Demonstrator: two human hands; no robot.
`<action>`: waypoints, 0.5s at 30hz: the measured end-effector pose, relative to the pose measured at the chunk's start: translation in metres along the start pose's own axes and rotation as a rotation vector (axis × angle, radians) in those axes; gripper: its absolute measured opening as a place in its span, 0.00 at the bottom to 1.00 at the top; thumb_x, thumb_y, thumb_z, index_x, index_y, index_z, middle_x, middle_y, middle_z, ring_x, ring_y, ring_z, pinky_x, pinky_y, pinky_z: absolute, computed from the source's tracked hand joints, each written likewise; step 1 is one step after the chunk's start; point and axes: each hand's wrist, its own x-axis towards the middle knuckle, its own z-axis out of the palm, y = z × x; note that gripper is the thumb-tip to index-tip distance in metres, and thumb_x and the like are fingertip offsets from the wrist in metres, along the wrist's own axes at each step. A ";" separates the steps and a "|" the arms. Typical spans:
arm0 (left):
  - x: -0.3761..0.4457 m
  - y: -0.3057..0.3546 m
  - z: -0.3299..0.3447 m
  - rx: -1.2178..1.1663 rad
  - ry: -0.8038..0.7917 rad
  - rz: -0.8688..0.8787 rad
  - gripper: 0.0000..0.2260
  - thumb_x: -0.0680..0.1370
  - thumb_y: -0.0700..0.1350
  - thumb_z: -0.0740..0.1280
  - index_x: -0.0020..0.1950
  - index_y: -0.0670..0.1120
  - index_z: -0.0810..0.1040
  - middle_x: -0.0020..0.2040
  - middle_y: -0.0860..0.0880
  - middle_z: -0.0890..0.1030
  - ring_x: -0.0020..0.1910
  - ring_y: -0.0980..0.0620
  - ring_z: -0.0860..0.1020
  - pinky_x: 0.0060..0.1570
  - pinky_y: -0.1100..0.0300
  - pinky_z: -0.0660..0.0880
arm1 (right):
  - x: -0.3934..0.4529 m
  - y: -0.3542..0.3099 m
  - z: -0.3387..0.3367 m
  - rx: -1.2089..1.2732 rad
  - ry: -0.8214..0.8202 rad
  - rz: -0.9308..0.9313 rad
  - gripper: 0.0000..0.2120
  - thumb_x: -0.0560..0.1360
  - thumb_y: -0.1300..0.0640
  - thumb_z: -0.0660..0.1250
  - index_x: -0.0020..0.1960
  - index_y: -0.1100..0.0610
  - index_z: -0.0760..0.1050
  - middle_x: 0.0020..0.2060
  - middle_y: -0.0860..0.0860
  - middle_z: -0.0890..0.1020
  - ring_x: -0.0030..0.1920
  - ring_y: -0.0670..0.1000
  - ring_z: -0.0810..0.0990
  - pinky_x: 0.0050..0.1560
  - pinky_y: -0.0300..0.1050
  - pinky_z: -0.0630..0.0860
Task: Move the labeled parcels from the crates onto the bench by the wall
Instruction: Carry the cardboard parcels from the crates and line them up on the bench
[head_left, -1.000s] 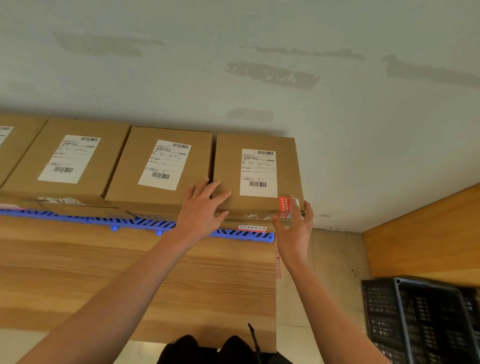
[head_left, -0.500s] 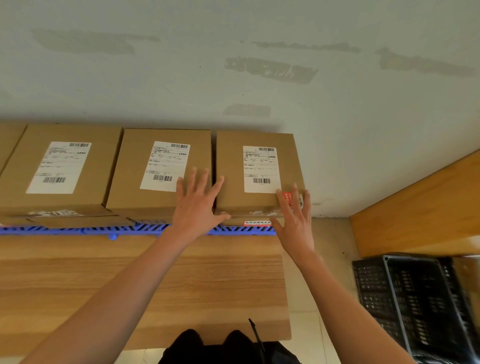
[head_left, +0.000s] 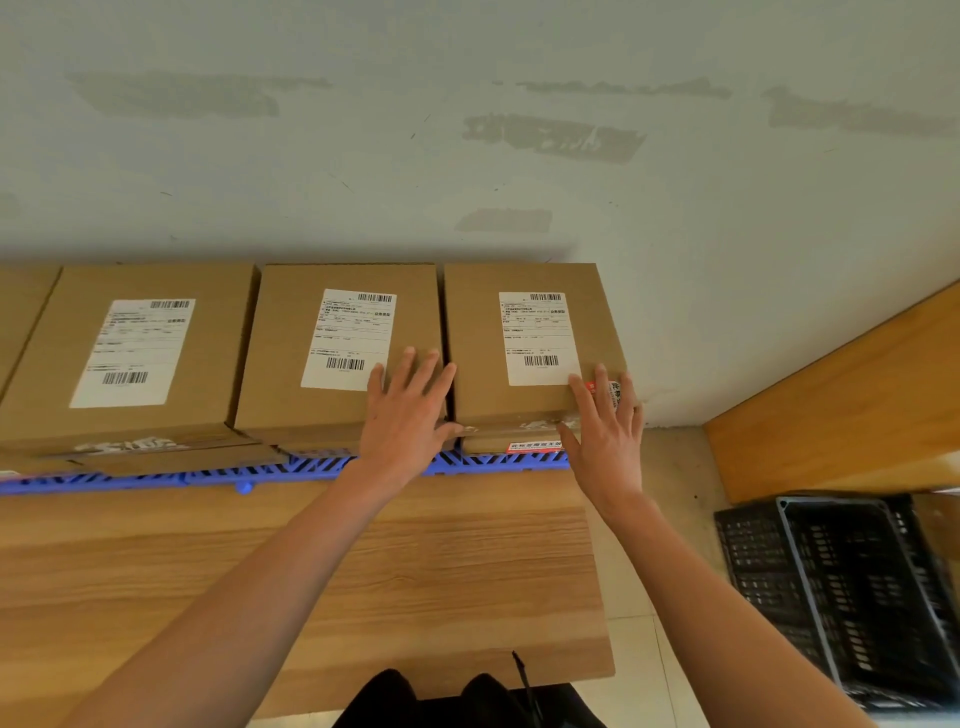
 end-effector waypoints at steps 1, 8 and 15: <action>0.001 0.000 -0.001 -0.007 -0.001 0.001 0.39 0.74 0.64 0.70 0.80 0.51 0.60 0.80 0.47 0.59 0.81 0.42 0.53 0.76 0.35 0.55 | 0.000 -0.002 -0.001 -0.029 -0.022 0.008 0.33 0.78 0.51 0.69 0.79 0.53 0.59 0.80 0.59 0.56 0.80 0.66 0.47 0.73 0.73 0.58; 0.010 0.003 -0.014 -0.039 -0.057 -0.013 0.37 0.76 0.71 0.59 0.80 0.53 0.60 0.78 0.46 0.62 0.77 0.43 0.58 0.72 0.34 0.58 | 0.005 -0.013 -0.020 -0.014 -0.098 0.035 0.29 0.82 0.44 0.60 0.79 0.50 0.55 0.81 0.57 0.52 0.80 0.62 0.46 0.75 0.71 0.52; 0.019 0.072 -0.037 -0.113 0.025 0.146 0.25 0.81 0.61 0.58 0.74 0.49 0.71 0.74 0.48 0.71 0.74 0.45 0.66 0.72 0.39 0.64 | -0.026 0.017 -0.062 0.210 -0.012 0.040 0.23 0.82 0.51 0.62 0.76 0.52 0.66 0.77 0.54 0.66 0.77 0.56 0.62 0.75 0.58 0.62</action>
